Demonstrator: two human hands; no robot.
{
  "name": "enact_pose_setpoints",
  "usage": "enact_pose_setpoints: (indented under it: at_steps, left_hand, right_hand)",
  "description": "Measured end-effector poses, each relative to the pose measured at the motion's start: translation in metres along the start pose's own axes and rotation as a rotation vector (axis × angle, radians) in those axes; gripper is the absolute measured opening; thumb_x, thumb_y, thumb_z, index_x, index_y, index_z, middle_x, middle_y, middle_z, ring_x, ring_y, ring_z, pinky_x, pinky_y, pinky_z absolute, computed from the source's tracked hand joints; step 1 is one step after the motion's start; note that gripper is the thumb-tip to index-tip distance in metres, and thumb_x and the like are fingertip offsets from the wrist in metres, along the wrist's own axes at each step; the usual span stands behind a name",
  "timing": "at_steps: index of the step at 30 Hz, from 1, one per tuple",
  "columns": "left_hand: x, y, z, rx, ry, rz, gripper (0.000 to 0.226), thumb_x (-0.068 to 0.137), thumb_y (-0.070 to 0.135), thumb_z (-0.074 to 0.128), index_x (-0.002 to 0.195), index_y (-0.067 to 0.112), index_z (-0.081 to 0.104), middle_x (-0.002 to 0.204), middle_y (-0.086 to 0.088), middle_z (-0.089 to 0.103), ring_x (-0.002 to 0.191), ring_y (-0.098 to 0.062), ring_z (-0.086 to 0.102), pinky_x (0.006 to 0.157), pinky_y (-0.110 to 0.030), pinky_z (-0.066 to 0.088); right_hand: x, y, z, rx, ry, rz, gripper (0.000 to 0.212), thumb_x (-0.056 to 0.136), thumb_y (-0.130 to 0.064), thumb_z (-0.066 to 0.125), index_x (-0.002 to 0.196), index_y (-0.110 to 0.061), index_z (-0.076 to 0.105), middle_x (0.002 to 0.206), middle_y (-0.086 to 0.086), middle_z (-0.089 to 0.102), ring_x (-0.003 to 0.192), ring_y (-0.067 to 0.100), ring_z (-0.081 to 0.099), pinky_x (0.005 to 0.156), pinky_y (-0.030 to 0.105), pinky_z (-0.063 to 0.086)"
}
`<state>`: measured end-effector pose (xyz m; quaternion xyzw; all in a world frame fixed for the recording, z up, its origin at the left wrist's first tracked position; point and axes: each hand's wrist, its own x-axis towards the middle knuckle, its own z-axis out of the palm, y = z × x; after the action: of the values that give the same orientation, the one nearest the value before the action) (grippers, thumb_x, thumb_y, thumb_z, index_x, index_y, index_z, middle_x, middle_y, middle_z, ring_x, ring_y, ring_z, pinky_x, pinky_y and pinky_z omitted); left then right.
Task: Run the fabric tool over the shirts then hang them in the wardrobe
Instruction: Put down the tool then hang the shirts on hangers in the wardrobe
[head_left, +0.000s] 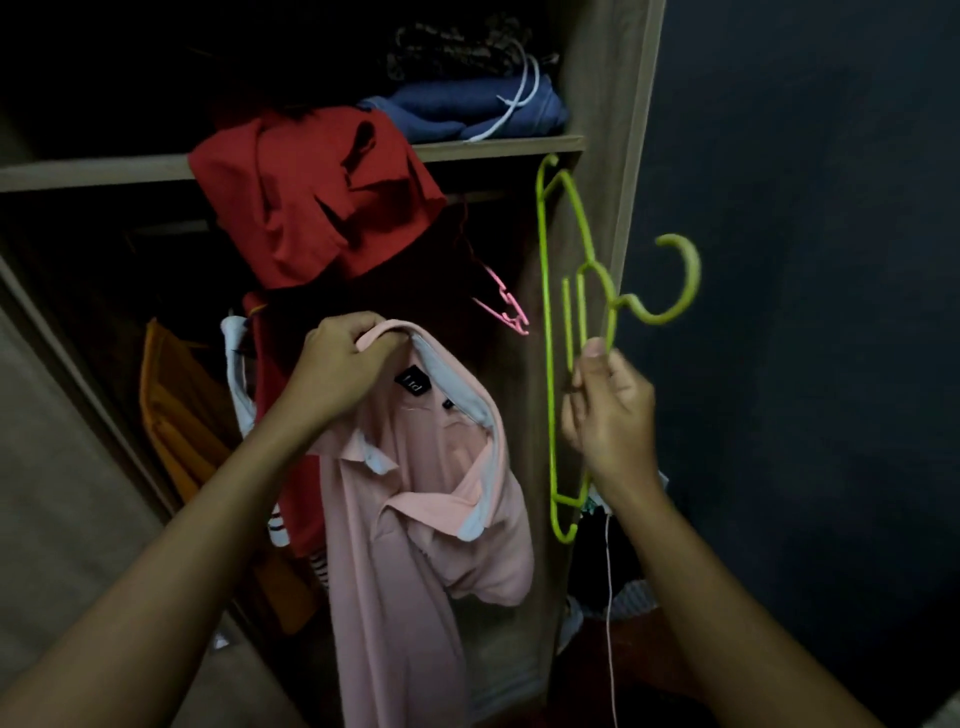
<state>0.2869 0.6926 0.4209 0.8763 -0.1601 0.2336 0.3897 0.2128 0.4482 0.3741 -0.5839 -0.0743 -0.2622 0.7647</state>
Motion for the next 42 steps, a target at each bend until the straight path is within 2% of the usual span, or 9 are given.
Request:
enact_pose_setpoints:
  at_steps: [5,13,18,25,29,33,36,39,42]
  left_hand:
    - [0.007,0.023,-0.006,-0.045,-0.092,-0.028,0.023,0.082,0.040,0.060,0.082,0.022,0.075,0.077,-0.004,0.071,0.068,-0.010,0.057,0.066,-0.032,0.046]
    - [0.007,0.092,-0.025,-0.456,-0.313,-0.054,0.023,0.099,0.010,0.055,0.101,0.013,0.078,0.100,-0.009,0.078,0.092,-0.016,0.071,0.087,-0.031,0.055]
    - [0.014,0.101,-0.055,-0.523,-0.254,-0.069,0.026,0.098,0.001,0.050,0.104,0.007,0.075,0.101,-0.012,0.077,0.096,-0.020,0.073,0.089,-0.030,0.056]
    - [0.016,0.073,-0.096,-0.349,-0.297,-0.044,0.027,0.093,-0.004,0.058,0.109,0.010,0.074,0.107,-0.011,0.077,0.105,-0.025,0.072,0.090,-0.034,0.058]
    - [0.015,0.057,-0.109,-0.152,-0.291,-0.048,0.053,0.083,-0.022,0.053,0.116,0.016,0.072,0.112,-0.008,0.074,0.105,-0.019,0.071,0.080,-0.024,0.059]
    - [0.017,0.046,-0.118,-0.043,-0.270,0.002,0.051,0.077,-0.005,0.070,0.107,0.035,0.075,0.107,0.014,0.074,0.104,-0.007,0.068,0.088,-0.026,0.054]
    - [0.022,0.032,-0.123,0.247,-0.156,-0.015,0.038,0.079,0.002,0.079,0.110,0.024,0.073,0.101,0.003,0.066,0.091,-0.012,0.064,0.078,-0.027,0.053]
    - [0.022,0.022,-0.123,0.494,-0.136,-0.080,0.027,0.076,0.004,0.077,0.100,0.015,0.074,0.097,-0.007,0.068,0.087,-0.022,0.065,0.073,-0.029,0.050]
    - [0.019,0.022,-0.116,0.476,-0.133,-0.105,0.009,0.077,0.011,0.074,0.074,0.013,0.066,0.070,-0.006,0.068,0.068,-0.022,0.065,0.058,-0.027,0.047]
  right_hand:
    - [-0.001,-0.055,0.010,0.430,-0.302,-0.139,0.041,0.096,-0.048,0.036,0.069,-0.017,0.037,0.039,-0.003,0.026,0.028,0.013,0.021,0.038,0.030,0.012]
    - [0.037,-0.071,0.051,0.498,-0.640,-0.189,0.074,0.081,-0.066,0.064,0.046,-0.013,0.025,0.033,0.004,0.011,0.027,0.017,0.021,0.040,0.032,0.018]
    - [0.065,-0.063,0.038,0.137,-0.718,-0.117,0.075,0.086,-0.069,0.049,0.044,-0.013,0.022,0.037,0.004,0.017,0.038,0.024,0.036,0.048,0.042,0.029]
    - [0.094,-0.078,0.009,-0.846,-0.806,-0.122,0.063,0.093,-0.063,0.032,0.064,-0.008,0.043,0.054,0.002,0.035,0.046,0.008,0.031,0.050,0.018,0.030]
    - [0.100,-0.079,0.007,-0.913,-0.739,-0.272,0.056,0.103,-0.048,0.036,0.084,0.001,0.055,0.068,0.009,0.048,0.059,0.018,0.045,0.061,0.035,0.039]
    - [0.107,-0.069,0.007,-1.096,-0.783,-0.283,0.056,0.096,-0.062,0.040,0.087,-0.011,0.061,0.083,0.014,0.062,0.074,0.029,0.059,0.071,0.045,0.050]
    - [0.115,-0.060,-0.001,-1.176,-0.868,-0.117,0.055,0.090,-0.071,0.044,0.092,-0.021,0.069,0.083,0.004,0.065,0.078,0.026,0.062,0.072,0.037,0.052]
    - [0.118,-0.064,-0.001,-1.192,-0.894,-0.059,0.029,0.094,-0.050,0.057,0.081,-0.028,0.069,0.073,-0.008,0.061,0.070,0.012,0.057,0.058,0.012,0.043]
    - [0.130,-0.068,0.004,-1.281,-0.904,-0.069,0.030,0.091,-0.046,0.064,0.072,-0.023,0.064,0.074,-0.001,0.061,0.072,0.016,0.055,0.063,0.023,0.043]
